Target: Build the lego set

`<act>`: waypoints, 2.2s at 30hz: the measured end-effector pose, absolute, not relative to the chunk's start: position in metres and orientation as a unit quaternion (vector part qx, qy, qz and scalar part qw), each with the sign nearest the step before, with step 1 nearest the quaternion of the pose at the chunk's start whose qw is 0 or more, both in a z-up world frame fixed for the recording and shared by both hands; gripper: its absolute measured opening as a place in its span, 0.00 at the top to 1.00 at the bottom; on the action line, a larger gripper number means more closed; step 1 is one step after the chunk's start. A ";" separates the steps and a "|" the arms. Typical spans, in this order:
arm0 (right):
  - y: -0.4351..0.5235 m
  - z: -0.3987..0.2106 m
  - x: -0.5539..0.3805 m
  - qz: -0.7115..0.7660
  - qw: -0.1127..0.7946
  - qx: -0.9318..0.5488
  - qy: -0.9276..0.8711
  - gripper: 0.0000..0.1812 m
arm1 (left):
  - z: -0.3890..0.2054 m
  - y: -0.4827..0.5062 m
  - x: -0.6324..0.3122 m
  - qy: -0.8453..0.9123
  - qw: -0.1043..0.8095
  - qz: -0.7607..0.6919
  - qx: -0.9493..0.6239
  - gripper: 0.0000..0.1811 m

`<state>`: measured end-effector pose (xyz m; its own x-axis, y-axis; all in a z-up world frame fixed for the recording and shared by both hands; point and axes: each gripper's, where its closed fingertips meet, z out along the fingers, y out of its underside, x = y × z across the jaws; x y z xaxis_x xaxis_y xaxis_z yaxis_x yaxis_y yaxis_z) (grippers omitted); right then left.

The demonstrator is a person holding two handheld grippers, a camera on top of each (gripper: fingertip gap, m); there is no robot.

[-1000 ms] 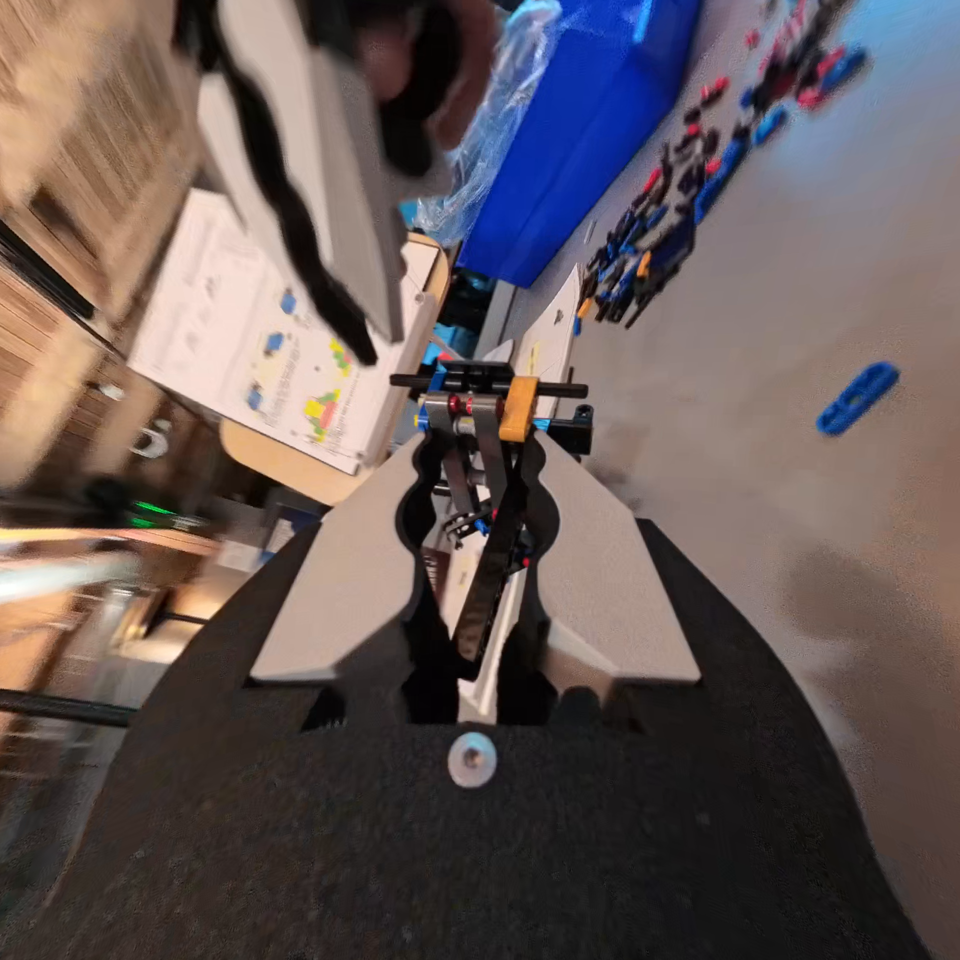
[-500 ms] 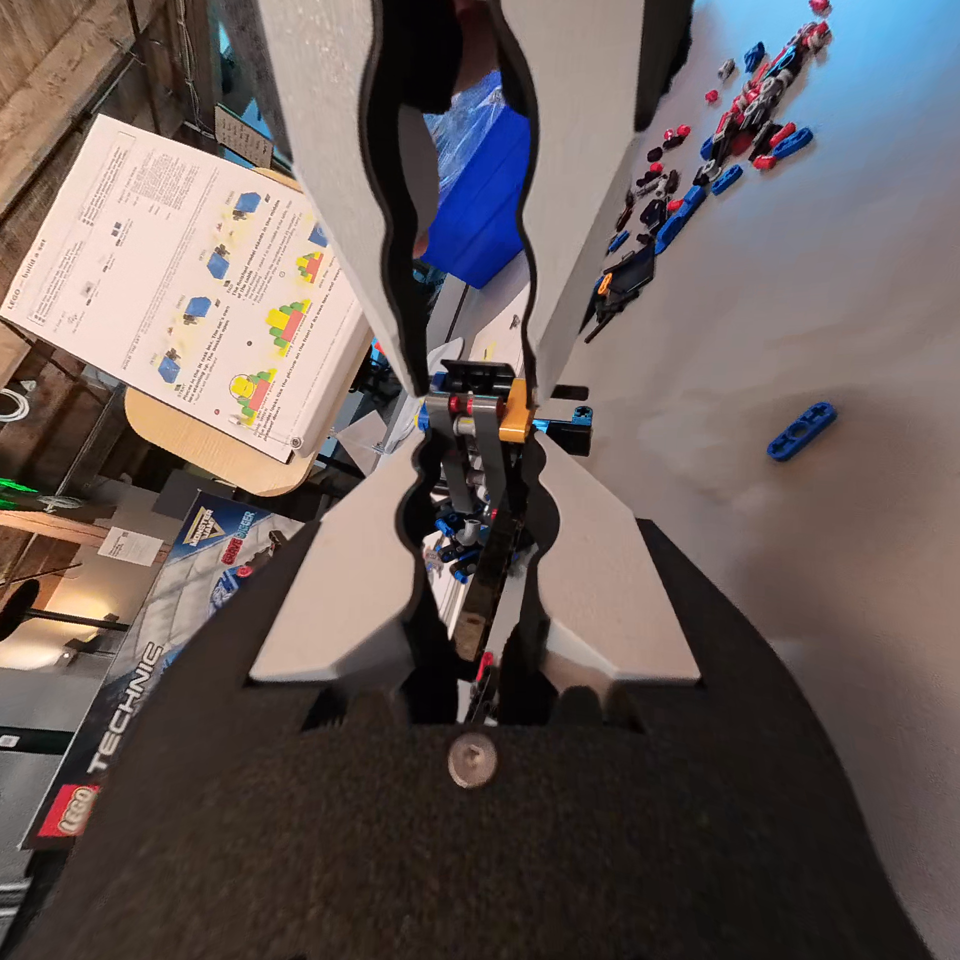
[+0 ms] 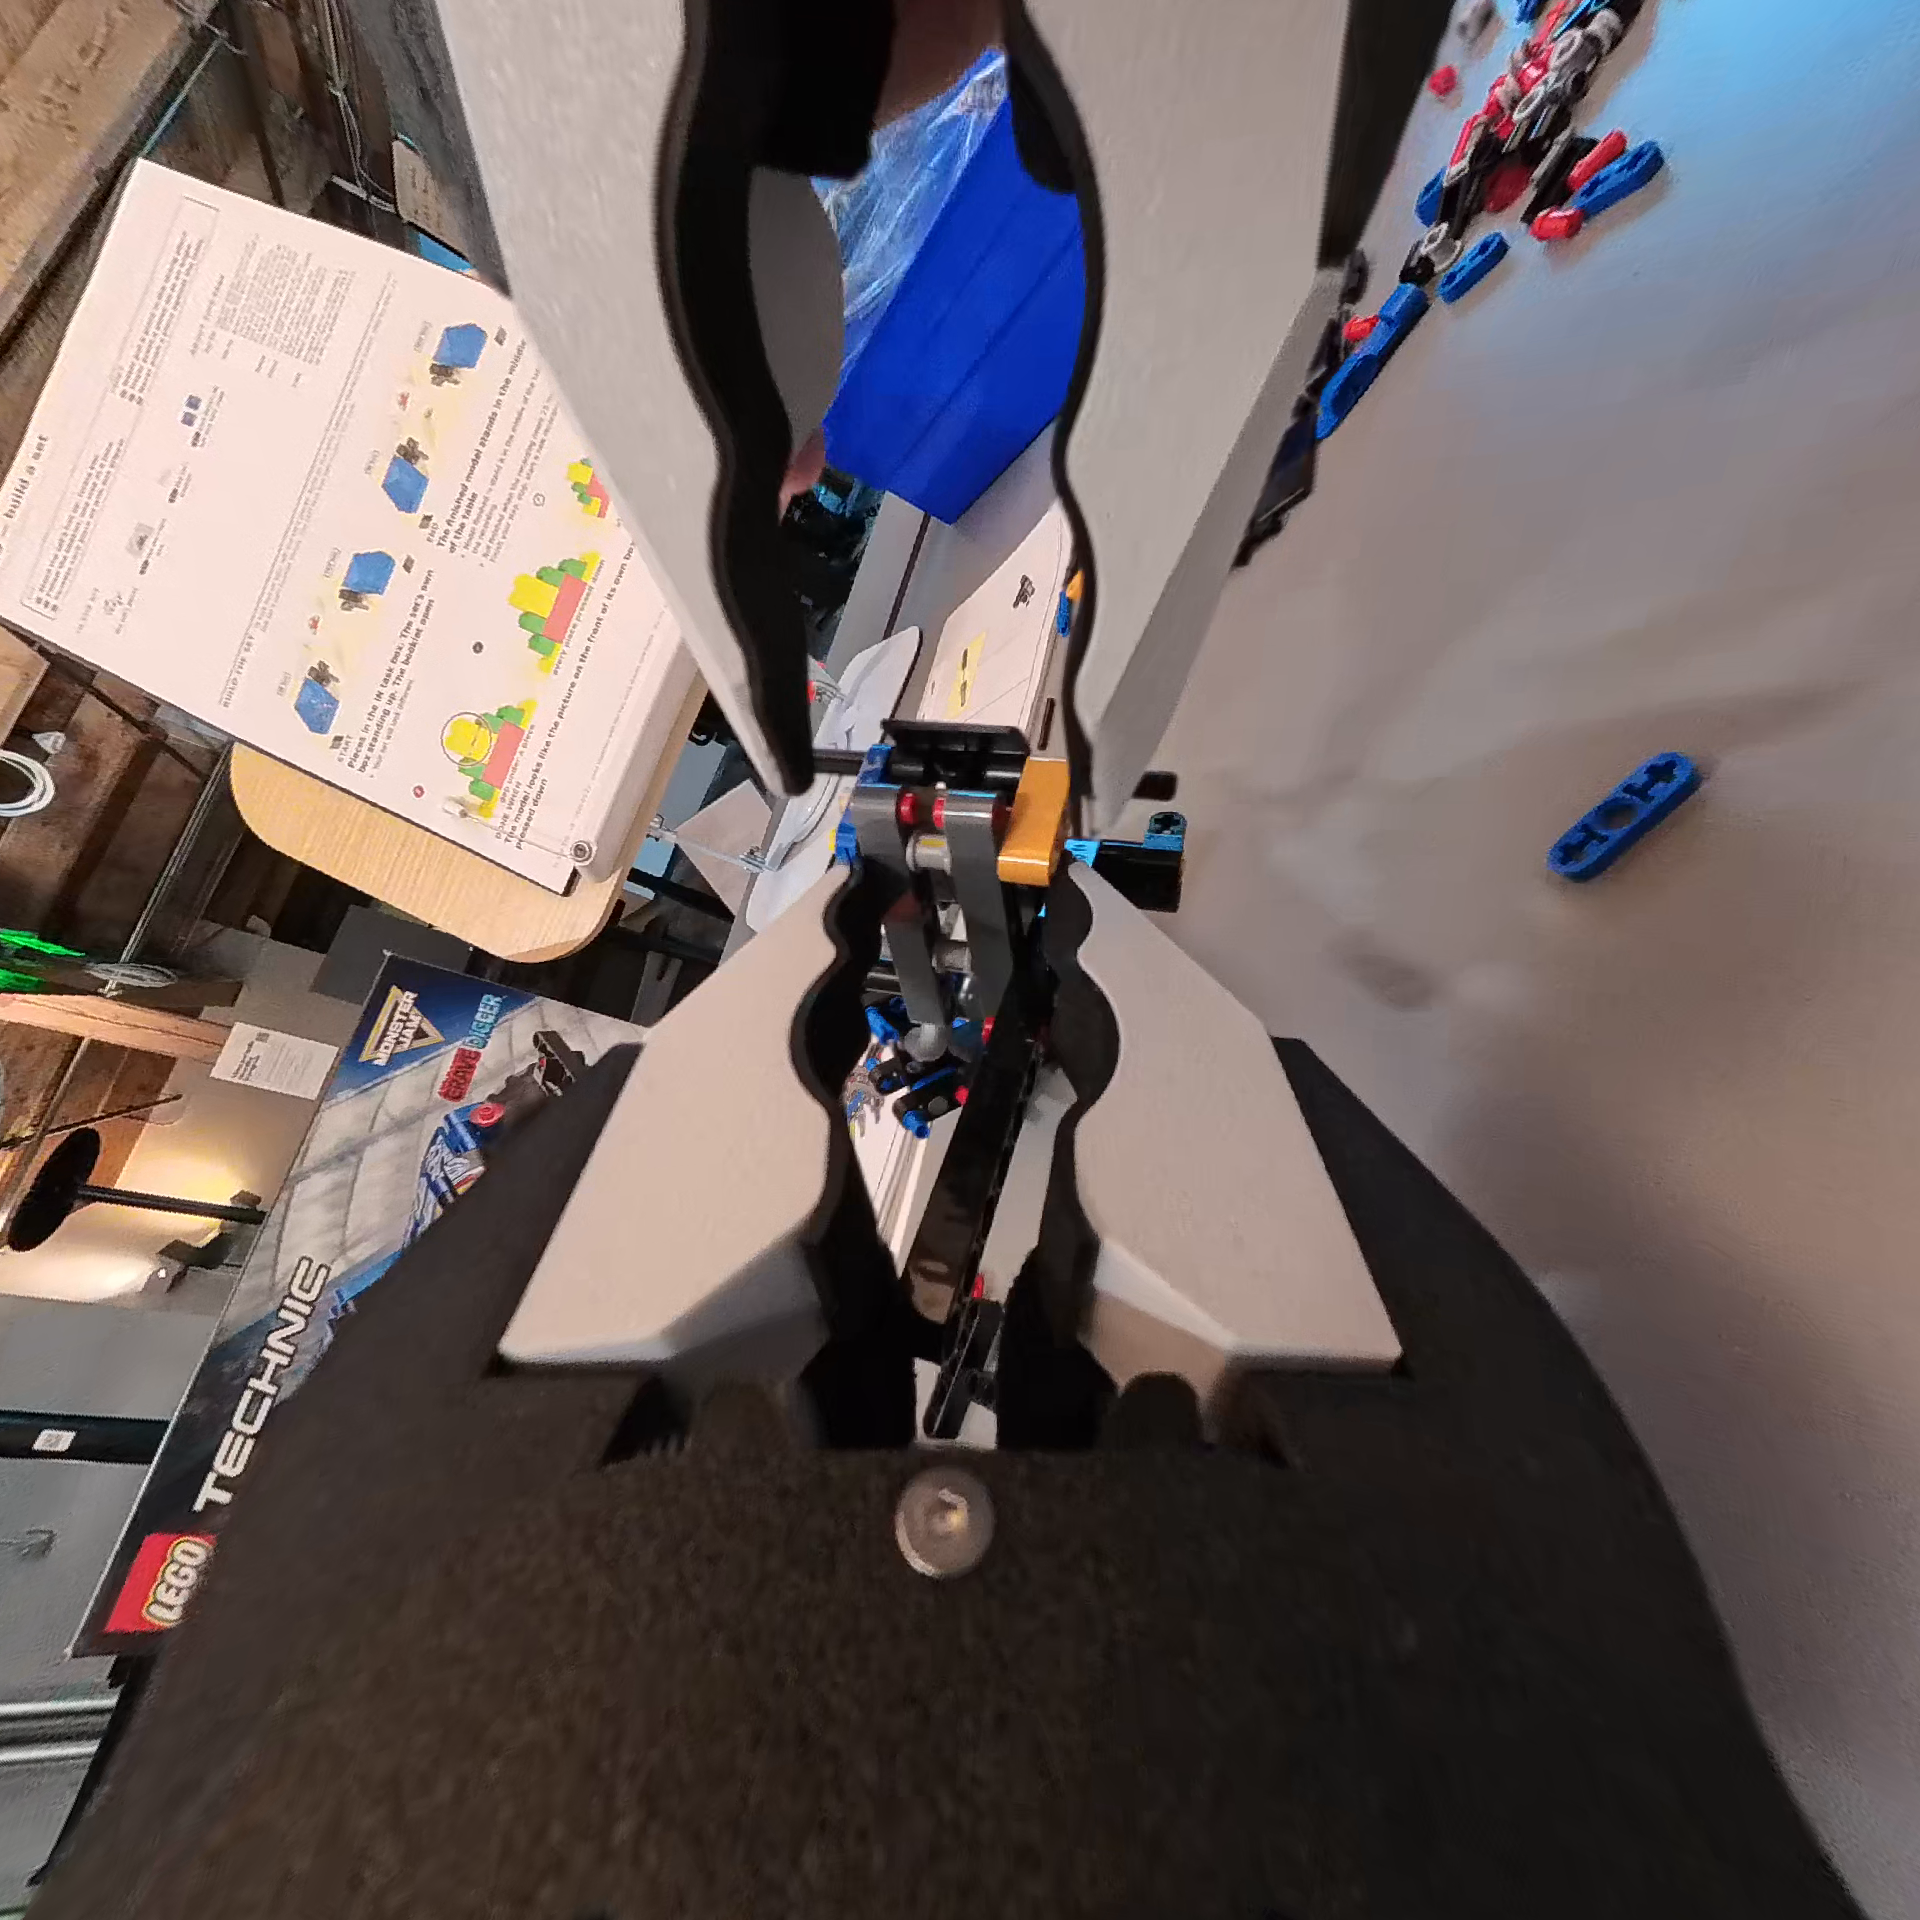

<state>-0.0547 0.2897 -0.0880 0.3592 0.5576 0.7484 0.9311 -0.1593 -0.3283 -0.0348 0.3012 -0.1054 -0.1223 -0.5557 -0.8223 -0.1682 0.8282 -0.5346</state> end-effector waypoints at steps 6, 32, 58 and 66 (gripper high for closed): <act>0.292 -0.093 -0.053 -0.229 0.390 -0.729 -0.514 0.79 | -0.104 0.299 -0.035 0.731 0.616 -0.160 -0.247 0.84; 0.289 -0.099 -0.056 -0.242 0.417 -0.689 -0.541 0.82 | -0.109 0.296 -0.038 0.737 0.632 -0.106 -0.213 0.85; 0.286 -0.094 -0.054 -0.262 0.445 -0.628 -0.582 0.81 | -0.109 0.291 -0.038 0.743 0.607 -0.195 -0.204 0.81; 0.282 -0.091 -0.056 -0.216 0.477 -0.628 -0.576 0.80 | -0.105 0.284 -0.041 0.743 0.589 -0.245 -0.204 0.79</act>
